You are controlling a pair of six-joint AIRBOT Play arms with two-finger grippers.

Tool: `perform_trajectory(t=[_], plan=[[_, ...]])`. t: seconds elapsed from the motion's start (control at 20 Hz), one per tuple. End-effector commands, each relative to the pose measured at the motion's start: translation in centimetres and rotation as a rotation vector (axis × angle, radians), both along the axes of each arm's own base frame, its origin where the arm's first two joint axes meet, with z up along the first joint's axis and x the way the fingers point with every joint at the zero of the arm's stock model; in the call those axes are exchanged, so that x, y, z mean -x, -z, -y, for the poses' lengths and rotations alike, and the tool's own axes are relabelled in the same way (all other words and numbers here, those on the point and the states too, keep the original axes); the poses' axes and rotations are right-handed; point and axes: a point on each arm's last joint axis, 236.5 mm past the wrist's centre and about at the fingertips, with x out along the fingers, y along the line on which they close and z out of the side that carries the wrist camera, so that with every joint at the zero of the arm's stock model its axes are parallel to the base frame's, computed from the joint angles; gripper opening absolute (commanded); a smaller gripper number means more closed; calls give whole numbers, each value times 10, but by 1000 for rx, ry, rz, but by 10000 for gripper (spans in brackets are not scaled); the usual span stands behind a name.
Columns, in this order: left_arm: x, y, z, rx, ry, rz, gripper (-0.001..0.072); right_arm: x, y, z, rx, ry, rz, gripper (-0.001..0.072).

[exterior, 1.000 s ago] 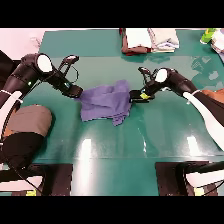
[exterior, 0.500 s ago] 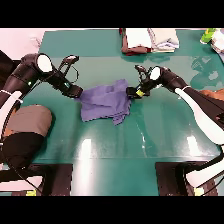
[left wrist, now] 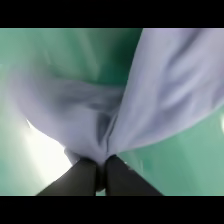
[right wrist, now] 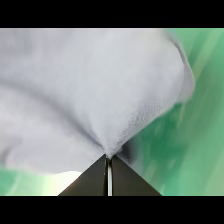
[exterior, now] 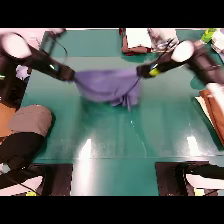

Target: Fold the shirts.

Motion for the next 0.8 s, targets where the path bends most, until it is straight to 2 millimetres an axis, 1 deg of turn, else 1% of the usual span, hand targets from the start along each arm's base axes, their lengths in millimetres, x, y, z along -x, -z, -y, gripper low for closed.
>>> perform_trajectory(t=[0.0,0.05,0.1,0.15,0.2,0.25,0.3,0.35,0.4,0.45,0.5,0.55,0.6,0.65,0.75], plan=[[28,-135,-9,94,-4,319,29,48,-135,33,-3,20,258,18],[39,-167,-13,121,-6,400,29,65,-165,39,-21,21,318,18],[50,-196,-16,146,-8,477,29,79,-188,44,-36,22,365,18],[58,-215,-19,162,-10,529,28,92,-206,49,-49,25,406,17],[62,-227,-20,172,-11,559,29,104,-219,54,-58,29,441,18],[64,-230,-20,175,-11,567,28,114,-227,57,-70,33,460,17],[62,-227,-20,171,-10,556,28,121,-230,59,-80,39,461,17],[59,-219,-19,162,-8,531,28,125,-229,61,-78,38,451,17],[53,-205,-17,149,-6,492,28,126,-221,61,-66,35,421,17],[46,-187,-14,134,-5,440,28,125,-207,60,-51,32,379,17],[37,-162,-10,122,-2,371,28,122,-188,57,-41,28,326,17],[31,-136,-5,111,3,299,29,118,-164,55,-26,25,263,17],[26,-107,-3,92,7,223,29,116,-131,49,-14,12,181,17],[20,-70,0,68,8,134,29,115,-94,45,0,4,90,17],[16,1,1,17,6,-34,29,119,-23,36,12,-12,-71,17]])
